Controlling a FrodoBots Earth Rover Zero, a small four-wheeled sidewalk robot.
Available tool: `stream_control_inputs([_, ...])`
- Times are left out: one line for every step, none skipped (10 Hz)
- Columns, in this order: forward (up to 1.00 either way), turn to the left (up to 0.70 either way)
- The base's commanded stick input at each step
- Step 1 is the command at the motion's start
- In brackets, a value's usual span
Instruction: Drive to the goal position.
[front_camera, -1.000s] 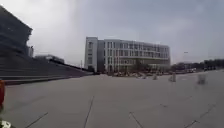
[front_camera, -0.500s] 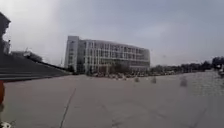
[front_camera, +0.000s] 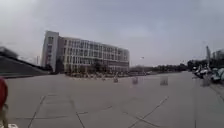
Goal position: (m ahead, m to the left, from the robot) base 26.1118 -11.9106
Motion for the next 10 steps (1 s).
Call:
stream_control_inputs([0.85, -0.26])
stream_control_inputs([0.85, -0.06])
stream_control_inputs([0.85, 0.00])
stream_control_inputs([0.85, 0.00])
stream_control_inputs([0.85, 0.00])
stream_control_inputs([0.85, 0.00])
stream_control_inputs([0.85, 0.00])
stream_control_inputs([0.85, 0.00])
stream_control_inputs([0.85, 0.00])
stream_control_inputs([0.85, 0.00])
